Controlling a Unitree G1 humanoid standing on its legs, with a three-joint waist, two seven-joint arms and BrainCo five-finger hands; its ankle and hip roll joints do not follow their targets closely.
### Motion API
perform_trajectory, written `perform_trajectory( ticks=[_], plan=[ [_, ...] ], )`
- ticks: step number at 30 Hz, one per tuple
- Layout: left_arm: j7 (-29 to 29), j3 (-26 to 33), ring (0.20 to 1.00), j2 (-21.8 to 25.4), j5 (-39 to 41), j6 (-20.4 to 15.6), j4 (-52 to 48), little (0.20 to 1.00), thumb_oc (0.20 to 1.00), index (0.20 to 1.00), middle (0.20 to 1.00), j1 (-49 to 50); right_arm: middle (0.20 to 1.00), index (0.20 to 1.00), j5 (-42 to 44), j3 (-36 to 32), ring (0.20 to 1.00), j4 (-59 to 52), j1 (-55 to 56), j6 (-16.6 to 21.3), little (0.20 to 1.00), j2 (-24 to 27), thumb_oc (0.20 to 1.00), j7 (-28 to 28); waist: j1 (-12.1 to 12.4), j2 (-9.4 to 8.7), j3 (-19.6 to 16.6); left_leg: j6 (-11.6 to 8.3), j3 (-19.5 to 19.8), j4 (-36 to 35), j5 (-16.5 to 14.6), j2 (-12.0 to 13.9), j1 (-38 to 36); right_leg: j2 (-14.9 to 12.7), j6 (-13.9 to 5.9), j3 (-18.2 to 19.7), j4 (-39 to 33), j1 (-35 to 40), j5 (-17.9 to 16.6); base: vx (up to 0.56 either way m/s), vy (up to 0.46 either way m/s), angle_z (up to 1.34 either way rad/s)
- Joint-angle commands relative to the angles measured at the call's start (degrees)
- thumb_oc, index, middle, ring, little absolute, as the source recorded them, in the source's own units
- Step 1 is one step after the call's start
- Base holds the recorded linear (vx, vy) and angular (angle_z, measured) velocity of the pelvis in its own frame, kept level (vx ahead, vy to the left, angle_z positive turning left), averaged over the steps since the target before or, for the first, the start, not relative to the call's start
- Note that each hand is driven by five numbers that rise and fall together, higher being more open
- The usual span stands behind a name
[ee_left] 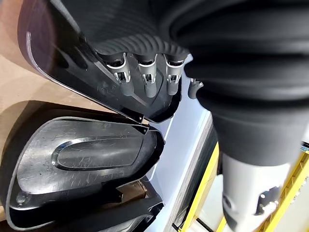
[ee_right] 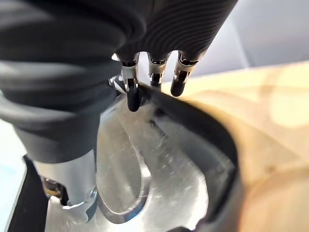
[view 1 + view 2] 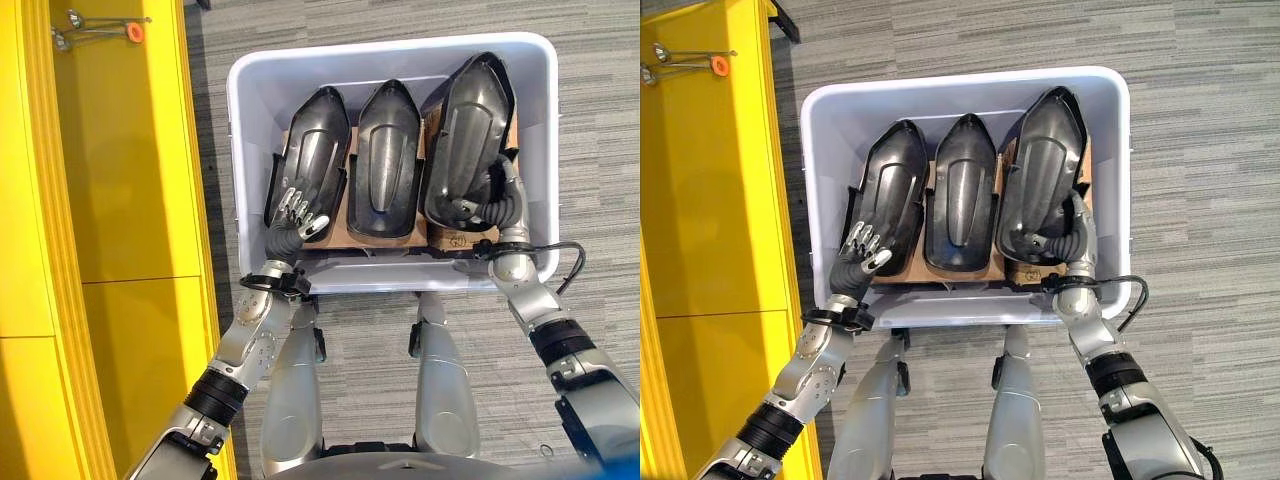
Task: Move parts from the plastic box to the shelf.
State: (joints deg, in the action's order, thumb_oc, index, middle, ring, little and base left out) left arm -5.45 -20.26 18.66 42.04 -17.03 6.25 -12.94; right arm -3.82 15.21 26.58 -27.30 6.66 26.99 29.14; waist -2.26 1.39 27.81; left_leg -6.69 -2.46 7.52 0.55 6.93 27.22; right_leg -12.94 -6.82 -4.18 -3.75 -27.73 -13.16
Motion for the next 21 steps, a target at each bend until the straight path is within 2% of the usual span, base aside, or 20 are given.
perform_trajectory(
  ticks=[1, 5, 16, 21],
  plan=[
    [-1.2, 0.6, 1.0, 0.6, -0.6, -3.5, -1.8, 1.0, 1.0, 1.0, 1.0, -0.6, 1.0, 1.0, -2.7, -0.2, 1.0, -2.0, -1.0, 2.7, 1.0, 0.9, 1.0, -0.7, -0.2, 0.4, -2.4, 0.27, 0.3, 0.9, 1.9, 1.3, 2.0, -3.4, -2.69, 2.2, 10.1, -0.9, 5.5, 0.0, 0.0, 0.0],
    [-1.5, 1.0, 1.0, 0.4, -0.6, -3.6, -1.9, 1.0, 1.0, 1.0, 1.0, -0.5, 1.0, 1.0, -2.9, -0.2, 1.0, -4.0, -0.5, 3.0, 1.0, 0.9, 1.0, -0.8, -0.2, 0.33, -2.6, 0.3, 0.5, 1.0, 1.9, 1.3, 2.3, -3.5, -2.75, 2.2, 10.1, -1.1, 5.6, 0.0, 0.002, 0.02],
    [-2.8, 1.5, 1.0, 0.7, -1.3, -3.5, -2.8, 1.0, 1.0, 1.0, 1.0, 0.1, 1.0, 1.0, -4.1, -9.8, 1.0, -14.8, 6.1, 4.3, 1.0, 1.7, 1.0, 5.1, -1.3, -0.75, -3.0, 0.25, 0.1, 0.9, 1.5, 1.5, 2.1, -3.0, -2.78, 2.3, 10.1, -1.0, 5.7, 0.0, -0.001, 0.02],
    [-2.9, 1.7, 1.0, 1.1, -1.7, -3.3, -3.1, 1.0, 1.0, 1.0, 1.0, 0.4, 1.0, 1.0, -4.1, -11.6, 1.0, -19.2, 8.9, 5.2, 1.0, 1.3, 1.0, 5.3, -1.9, -1.22, -3.3, 0.17, 0.0, 1.0, 1.4, 1.6, 1.8, -2.9, -2.88, 2.2, 9.9, -0.7, 5.7, 0.0, 0.0, 0.0]
  ],
)
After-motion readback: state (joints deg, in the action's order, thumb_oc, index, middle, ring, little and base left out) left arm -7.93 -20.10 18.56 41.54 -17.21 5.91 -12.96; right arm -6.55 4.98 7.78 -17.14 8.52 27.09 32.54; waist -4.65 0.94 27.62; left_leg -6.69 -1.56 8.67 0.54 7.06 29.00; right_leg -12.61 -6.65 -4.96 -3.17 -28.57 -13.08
